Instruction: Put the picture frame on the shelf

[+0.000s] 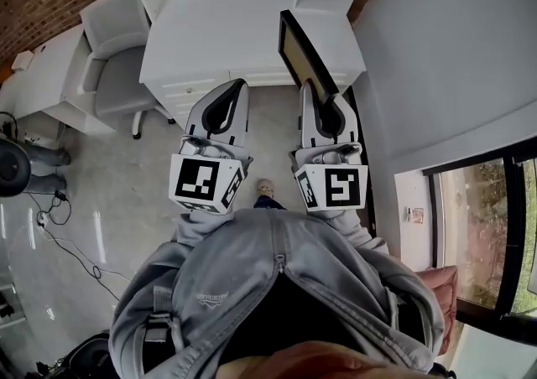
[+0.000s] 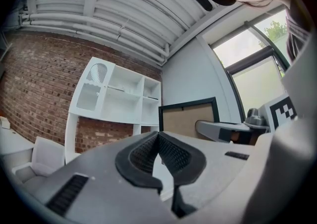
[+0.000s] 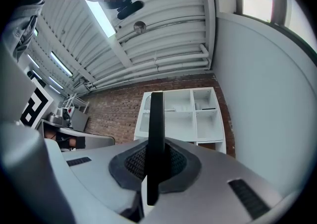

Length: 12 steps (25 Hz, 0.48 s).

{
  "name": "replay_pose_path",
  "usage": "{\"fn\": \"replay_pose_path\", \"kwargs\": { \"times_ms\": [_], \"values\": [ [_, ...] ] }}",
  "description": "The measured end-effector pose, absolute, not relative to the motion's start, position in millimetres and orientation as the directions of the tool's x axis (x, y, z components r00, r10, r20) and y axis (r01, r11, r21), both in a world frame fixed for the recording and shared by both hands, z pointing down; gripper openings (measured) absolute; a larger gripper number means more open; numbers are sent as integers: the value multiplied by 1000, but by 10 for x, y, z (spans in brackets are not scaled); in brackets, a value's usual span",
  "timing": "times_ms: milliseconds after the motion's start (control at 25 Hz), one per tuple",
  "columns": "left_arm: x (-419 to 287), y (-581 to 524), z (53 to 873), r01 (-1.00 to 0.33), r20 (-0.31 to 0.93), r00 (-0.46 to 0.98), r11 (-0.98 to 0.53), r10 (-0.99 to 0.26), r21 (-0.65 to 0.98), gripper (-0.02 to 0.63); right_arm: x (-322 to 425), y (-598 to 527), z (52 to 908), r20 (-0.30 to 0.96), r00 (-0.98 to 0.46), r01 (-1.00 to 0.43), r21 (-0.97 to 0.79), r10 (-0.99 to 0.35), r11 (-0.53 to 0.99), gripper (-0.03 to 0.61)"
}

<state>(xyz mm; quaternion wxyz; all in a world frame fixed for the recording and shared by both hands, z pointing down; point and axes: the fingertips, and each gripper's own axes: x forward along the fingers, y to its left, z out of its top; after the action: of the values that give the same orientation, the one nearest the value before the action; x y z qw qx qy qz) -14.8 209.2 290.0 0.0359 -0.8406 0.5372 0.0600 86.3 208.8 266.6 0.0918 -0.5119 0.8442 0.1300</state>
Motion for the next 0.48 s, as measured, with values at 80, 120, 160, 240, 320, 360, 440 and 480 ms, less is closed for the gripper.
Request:
{"fn": "replay_pose_path", "kwargs": {
  "times_ms": [80,120,160,240,320,360,440,480],
  "values": [
    [-145,1874,2888,-912,-142,405,-410,-903,5,8,876,1870,2655,-291,-467,-884,127,-835,450,34],
    [-135,1769,2883,-914,-143,401,-406,-905,6,8,889,1762,2653,-292,-470,-882,126,-833,454,34],
    [-120,1667,2881,-915,-144,398,-403,-906,6,8,905,1655,2651,-292,-473,-881,125,-831,457,34],
    [-80,1480,2882,-918,-142,392,-397,-909,4,8,944,1445,2649,-294,-478,-877,120,-828,464,34],
    [-48,1316,2886,-922,-140,383,-387,-913,4,8,979,1259,2653,-293,-487,-873,116,-823,475,34],
    [-41,1243,2888,-925,-140,376,-381,-916,5,8,994,1182,2657,-293,-491,-870,116,-820,480,34],
    [-32,1113,2896,-929,-142,366,-371,-920,9,8,1022,1052,2661,-296,-497,-866,116,-816,486,34],
    [-25,1055,2903,-930,-142,363,-368,-921,13,8,1036,994,2663,-298,-498,-865,115,-814,488,34]
  ]
}}
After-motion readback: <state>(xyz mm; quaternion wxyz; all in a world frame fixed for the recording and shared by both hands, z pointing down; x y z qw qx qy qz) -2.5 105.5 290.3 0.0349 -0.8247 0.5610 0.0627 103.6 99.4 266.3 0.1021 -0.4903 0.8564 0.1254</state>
